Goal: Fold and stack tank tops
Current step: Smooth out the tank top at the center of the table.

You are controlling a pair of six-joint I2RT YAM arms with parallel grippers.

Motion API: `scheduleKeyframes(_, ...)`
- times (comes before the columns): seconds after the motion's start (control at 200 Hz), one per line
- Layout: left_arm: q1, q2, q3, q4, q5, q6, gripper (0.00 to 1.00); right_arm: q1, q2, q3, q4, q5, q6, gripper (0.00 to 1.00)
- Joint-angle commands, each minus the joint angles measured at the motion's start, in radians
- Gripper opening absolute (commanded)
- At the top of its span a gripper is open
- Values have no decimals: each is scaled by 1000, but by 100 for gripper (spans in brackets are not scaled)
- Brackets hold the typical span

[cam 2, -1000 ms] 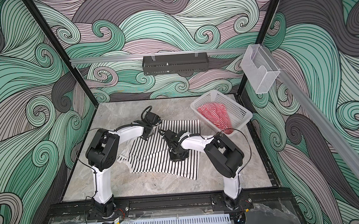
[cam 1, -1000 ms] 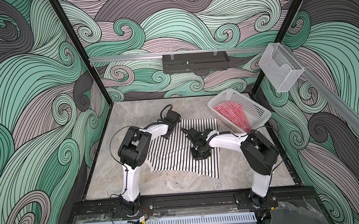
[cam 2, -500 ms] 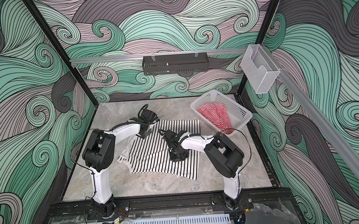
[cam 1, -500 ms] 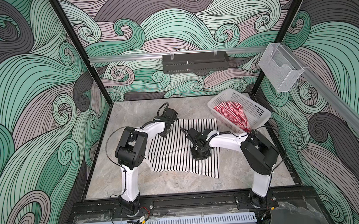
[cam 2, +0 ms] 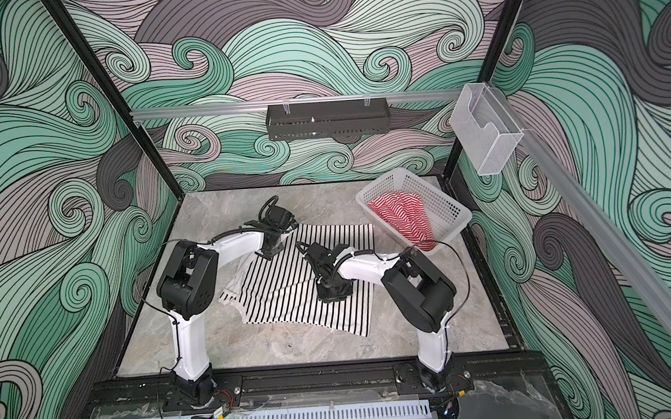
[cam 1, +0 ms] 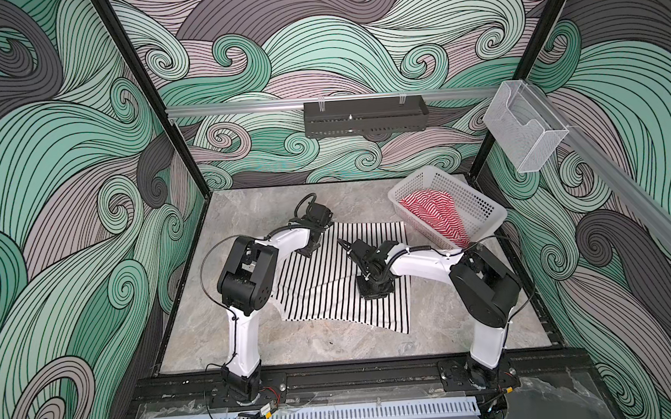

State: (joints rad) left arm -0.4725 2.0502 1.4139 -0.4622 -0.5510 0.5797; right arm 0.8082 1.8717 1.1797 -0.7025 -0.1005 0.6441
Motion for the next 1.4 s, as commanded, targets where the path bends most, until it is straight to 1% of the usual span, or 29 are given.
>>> scheduleKeyframes(0.0, 6, 14, 13, 5, -14, 20, 40, 0, 43, -35, 25, -13, 12, 27)
scheduleKeyframes(0.105, 9, 6, 19, -12, 7, 17, 39, -5, 44, -31, 25, -14, 8, 27)
scheduleKeyframes(0.175, 16, 6, 22, -10, 5, 19, 37, -7, 47, -28, 22, -16, 6, 26)
scheduleKeyframes(0.215, 23, 8, 25, -9, 3, 19, 31, -7, 47, -26, 22, -18, 6, 24)
scheduleKeyframes(0.31, 47, 12, 38, -15, 3, 17, 11, -7, 47, -22, 21, -17, 3, 21)
scheduleKeyframes(0.38, 66, 6, 42, -11, 3, 14, 0, -10, 47, -22, 21, -15, 2, 19)
scheduleKeyframes(0.766, 188, -32, 72, 53, -15, 24, 0, -17, 60, -33, 24, -11, -3, 19)
scheduleKeyframes(1.011, 269, 13, 139, 80, -26, 25, 0, -19, 61, -41, 21, -10, -1, 19)
scheduleKeyframes(1.111, 291, 44, 168, 89, -55, 26, 0, -20, 58, -47, 20, -5, 0, 19)
scheduleKeyframes(1.146, 298, 55, 177, 94, -75, 26, 5, -20, 55, -48, 19, -6, 0, 19)
scheduleKeyframes(1.201, 306, 63, 186, 100, -101, 25, 19, -20, 50, -53, 18, -5, 2, 20)
scheduleKeyframes(1.286, 311, 38, 167, 121, -115, 16, 35, -21, 43, -57, 19, -4, 2, 22)
scheduleKeyframes(1.396, 310, -24, 134, 101, -103, -16, 42, -21, 37, -57, 16, -3, 0, 24)
